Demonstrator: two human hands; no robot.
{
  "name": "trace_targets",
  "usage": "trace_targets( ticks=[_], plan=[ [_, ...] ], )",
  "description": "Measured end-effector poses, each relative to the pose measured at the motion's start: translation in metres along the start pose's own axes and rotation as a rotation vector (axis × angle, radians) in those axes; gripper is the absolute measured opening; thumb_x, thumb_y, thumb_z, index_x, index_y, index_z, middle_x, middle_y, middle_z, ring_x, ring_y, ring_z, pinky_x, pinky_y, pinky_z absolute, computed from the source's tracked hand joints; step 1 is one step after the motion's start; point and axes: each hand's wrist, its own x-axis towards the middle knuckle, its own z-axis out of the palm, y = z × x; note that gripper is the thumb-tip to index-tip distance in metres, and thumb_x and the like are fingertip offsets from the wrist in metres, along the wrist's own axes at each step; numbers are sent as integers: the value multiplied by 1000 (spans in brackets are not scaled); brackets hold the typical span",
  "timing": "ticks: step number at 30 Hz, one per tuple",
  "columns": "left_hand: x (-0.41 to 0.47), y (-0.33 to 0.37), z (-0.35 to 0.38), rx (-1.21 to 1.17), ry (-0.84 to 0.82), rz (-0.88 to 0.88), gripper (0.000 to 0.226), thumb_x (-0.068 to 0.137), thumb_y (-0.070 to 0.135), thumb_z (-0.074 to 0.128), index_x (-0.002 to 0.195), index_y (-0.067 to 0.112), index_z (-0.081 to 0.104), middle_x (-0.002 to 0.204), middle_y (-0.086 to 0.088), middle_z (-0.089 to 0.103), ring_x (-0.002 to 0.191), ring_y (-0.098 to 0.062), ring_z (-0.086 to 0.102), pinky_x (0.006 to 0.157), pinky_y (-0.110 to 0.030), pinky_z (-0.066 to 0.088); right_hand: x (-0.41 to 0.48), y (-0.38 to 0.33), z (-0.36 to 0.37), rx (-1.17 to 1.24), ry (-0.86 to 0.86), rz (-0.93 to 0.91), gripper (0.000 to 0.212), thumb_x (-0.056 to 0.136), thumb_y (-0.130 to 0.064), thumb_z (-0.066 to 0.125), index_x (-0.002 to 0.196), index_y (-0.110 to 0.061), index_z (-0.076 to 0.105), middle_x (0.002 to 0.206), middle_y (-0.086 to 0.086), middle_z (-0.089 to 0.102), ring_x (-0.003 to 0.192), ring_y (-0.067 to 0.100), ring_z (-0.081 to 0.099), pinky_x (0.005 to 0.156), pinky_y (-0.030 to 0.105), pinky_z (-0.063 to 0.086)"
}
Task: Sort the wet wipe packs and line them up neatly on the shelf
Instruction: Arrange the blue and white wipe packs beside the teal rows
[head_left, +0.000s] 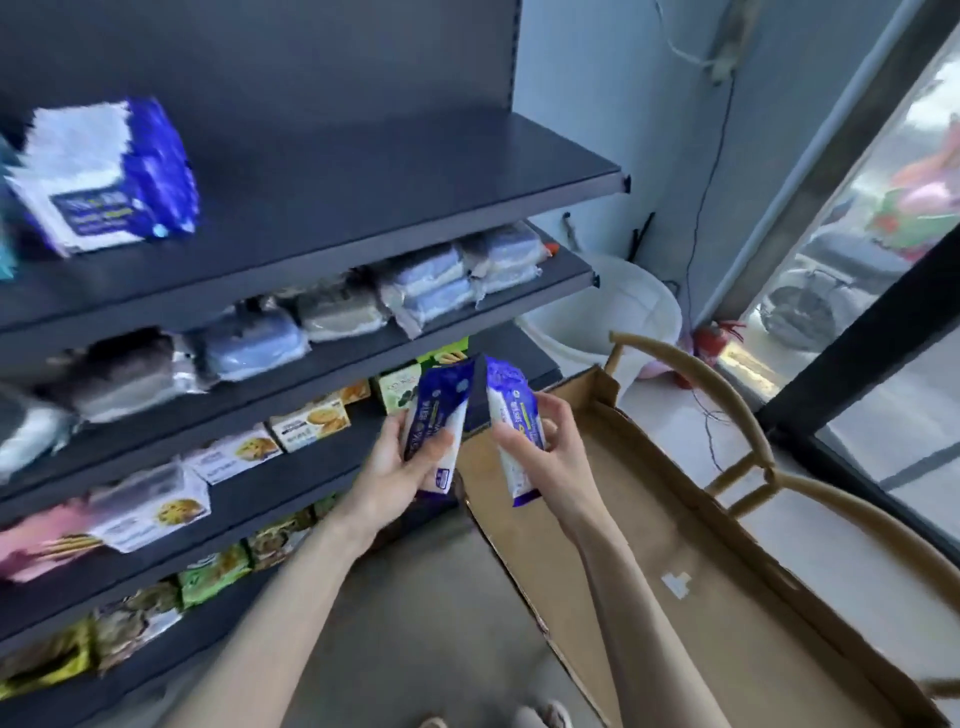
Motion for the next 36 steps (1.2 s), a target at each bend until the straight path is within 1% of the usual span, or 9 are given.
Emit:
trace_targets(
  ticks=[2,5,8,13,18,21,23,29,36],
  plan=[
    [3,15,-31,-12,52,60,40,83,45,54,119,28,47,111,10,62,86,4,63,68,-16,49,16,-19,26,-9,-62,-50,59,75,-32,76,123,-22,43,102,2,64,72,4,66,56,17,49],
    [11,36,-72,-22,149,143,18,99,27,45,116,31,49,107,13,64,85,5,63,69,-15,47,42,-44,60,13,-158,-116,37,91,-26,61,123,-26,41,100,-3,65,79,8,69,63,22,54],
    [20,60,-112,-46,260,214,28,100,12,42,117,33,47,104,15,64,89,0,62,77,-21,49,72,-65,95,-3,-233,-189,30,96,-17,54,119,-33,44,100,-7,66,81,8,68,67,23,55],
    [32,90,-173,24,399,351,44,95,2,50,131,26,44,112,16,63,96,4,62,87,-20,48,118,-92,146,-2,-369,-318,42,96,0,49,132,-20,42,113,3,64,94,10,65,73,22,52],
    [45,120,-226,127,548,432,31,84,-3,64,108,18,61,100,9,70,88,-2,65,84,-24,51,163,-115,194,-44,-436,-413,44,90,7,56,127,-14,46,101,1,67,86,10,67,69,23,53],
    [55,135,-253,244,635,438,28,78,-1,72,87,25,65,78,17,72,74,2,65,72,-15,49,187,-128,218,-73,-418,-432,34,83,6,66,112,-6,55,99,5,70,82,11,69,65,24,53],
    [63,143,-270,326,663,431,29,76,1,75,83,26,64,76,14,72,69,3,63,68,-12,47,203,-136,233,-106,-438,-458,27,81,5,69,101,-11,60,96,3,72,82,13,70,67,26,54],
    [87,159,-317,510,722,398,24,76,2,75,91,20,68,91,-1,69,84,-19,62,82,-40,50,240,-148,268,-214,-499,-544,31,84,0,65,92,-29,63,102,6,70,90,23,68,77,43,56],
    [99,174,-340,717,728,325,18,81,5,71,96,15,70,89,6,67,85,-15,61,70,-22,44,254,-150,294,-149,-476,-456,25,85,2,64,91,-19,53,97,5,70,89,23,68,76,40,56]
  ],
)
